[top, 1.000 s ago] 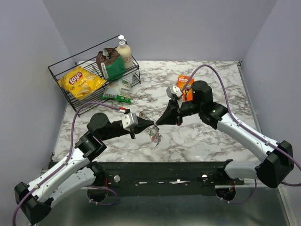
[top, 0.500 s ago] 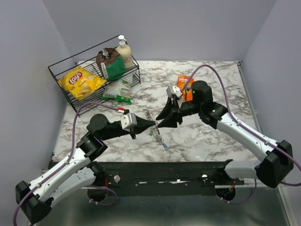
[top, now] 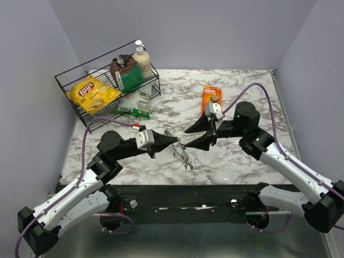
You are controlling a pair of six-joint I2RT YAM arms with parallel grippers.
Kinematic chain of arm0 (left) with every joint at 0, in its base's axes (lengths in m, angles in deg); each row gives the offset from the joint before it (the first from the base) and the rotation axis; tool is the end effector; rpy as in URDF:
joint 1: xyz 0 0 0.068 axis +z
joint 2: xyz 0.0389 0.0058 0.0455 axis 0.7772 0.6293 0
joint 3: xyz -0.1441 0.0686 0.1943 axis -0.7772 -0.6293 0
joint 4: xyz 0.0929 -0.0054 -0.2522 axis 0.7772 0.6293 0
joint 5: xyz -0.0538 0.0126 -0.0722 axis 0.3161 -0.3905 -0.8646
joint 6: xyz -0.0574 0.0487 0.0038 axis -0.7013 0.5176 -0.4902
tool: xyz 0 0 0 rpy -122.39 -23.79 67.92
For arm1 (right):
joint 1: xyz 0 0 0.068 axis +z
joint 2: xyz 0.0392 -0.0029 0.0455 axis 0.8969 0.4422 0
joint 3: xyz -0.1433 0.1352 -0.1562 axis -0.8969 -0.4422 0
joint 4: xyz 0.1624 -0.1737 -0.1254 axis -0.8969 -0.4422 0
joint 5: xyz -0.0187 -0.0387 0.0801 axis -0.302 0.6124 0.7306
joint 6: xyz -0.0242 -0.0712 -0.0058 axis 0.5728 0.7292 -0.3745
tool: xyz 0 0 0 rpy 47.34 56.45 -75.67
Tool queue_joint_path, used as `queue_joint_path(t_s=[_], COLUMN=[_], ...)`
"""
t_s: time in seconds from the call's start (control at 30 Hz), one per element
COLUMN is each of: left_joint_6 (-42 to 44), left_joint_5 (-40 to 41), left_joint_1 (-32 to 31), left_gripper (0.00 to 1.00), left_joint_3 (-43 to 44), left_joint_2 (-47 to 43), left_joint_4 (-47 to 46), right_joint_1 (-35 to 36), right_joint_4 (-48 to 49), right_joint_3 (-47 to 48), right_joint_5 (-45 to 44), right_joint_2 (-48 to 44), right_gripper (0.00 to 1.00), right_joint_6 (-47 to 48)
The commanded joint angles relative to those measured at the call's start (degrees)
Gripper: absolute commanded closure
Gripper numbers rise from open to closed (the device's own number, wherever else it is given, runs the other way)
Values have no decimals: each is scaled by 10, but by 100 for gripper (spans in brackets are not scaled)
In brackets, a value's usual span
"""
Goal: Put the keys on the keyring
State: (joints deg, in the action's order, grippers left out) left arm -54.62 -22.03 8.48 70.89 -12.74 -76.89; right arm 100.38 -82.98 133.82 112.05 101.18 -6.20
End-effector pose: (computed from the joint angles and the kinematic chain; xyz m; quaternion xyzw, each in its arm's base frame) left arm 0.1364 -0.1743 0.3290 0.4372 0.4824 -0.4408 0.6179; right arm 0.1863 0.2038 0.3281 -0.5265 0.5087 0.4914 0.4717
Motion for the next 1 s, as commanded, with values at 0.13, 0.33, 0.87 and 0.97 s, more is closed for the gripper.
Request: queue_joint_path(t_s=[0.13, 0.33, 0.87, 0.97], left_joint_6=[-4, -3, -4, -3], left_joint_5=[-23, -21, -27, -28], left_joint_1=[-3, -3, -3, -3], left_gripper=[100, 100, 100, 100], left_joint_3=[16, 15, 19, 20], left_joint_2=[1, 0, 7, 8], left_joint_4=[-46, -44, -47, -46], right_joint_1=[-1, -1, -1, -1], right_joint_4=[121, 154, 155, 161], right_joint_3=[-18, -17, -7, -7], right_joint_5=[2, 30, 93, 96], right_joint_2=[-5, 4, 41, 46], right_gripper=[44, 47, 56, 56], right_joint_6=[-56, -93, -105, -113])
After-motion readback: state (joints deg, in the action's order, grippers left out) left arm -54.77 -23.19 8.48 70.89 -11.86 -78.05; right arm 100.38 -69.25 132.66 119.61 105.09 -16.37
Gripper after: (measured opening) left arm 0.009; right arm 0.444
